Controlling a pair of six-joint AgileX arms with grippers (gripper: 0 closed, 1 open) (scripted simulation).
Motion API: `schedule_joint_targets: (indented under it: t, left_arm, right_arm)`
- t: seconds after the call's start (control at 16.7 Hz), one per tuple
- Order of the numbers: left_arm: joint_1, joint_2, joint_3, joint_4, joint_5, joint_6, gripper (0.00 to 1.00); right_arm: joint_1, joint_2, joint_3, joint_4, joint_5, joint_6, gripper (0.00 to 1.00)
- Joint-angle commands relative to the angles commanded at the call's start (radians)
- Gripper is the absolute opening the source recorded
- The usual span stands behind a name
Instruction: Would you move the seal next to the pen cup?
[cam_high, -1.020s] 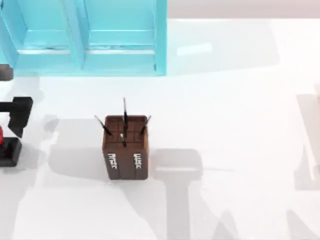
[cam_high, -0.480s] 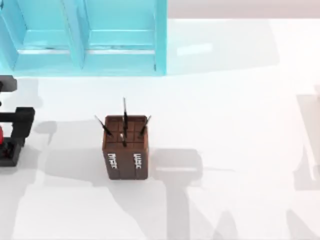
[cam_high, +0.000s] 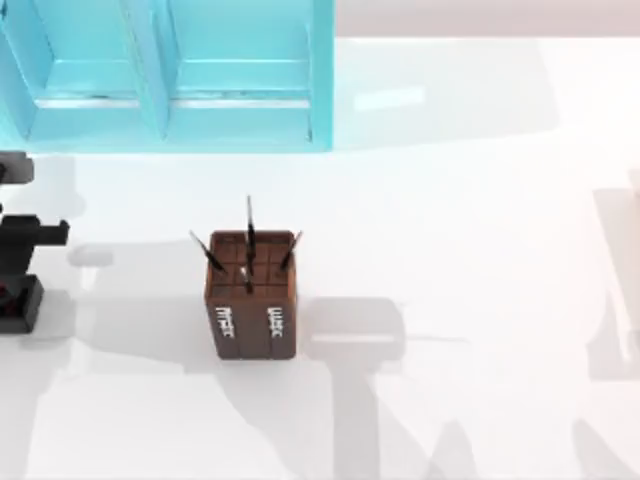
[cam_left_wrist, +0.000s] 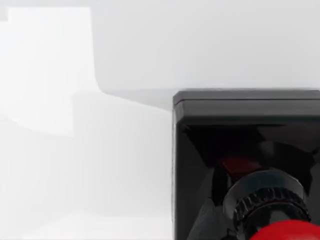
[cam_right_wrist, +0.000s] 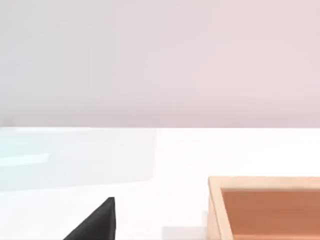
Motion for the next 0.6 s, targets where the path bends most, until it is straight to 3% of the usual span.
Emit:
schedule_joint_targets:
  t: [0.18,0.6]
  left_arm:
    - [0.0,0.0,0.0,0.0,0.0,0.0,0.02]
    - [0.0,0.0,0.0,0.0,0.0,0.0,0.0]
  right_arm:
    - [0.0,0.0,0.0,0.0,0.0,0.0,1.0]
    - [0.0,0.0,0.0,0.0,0.0,0.0,1.0]
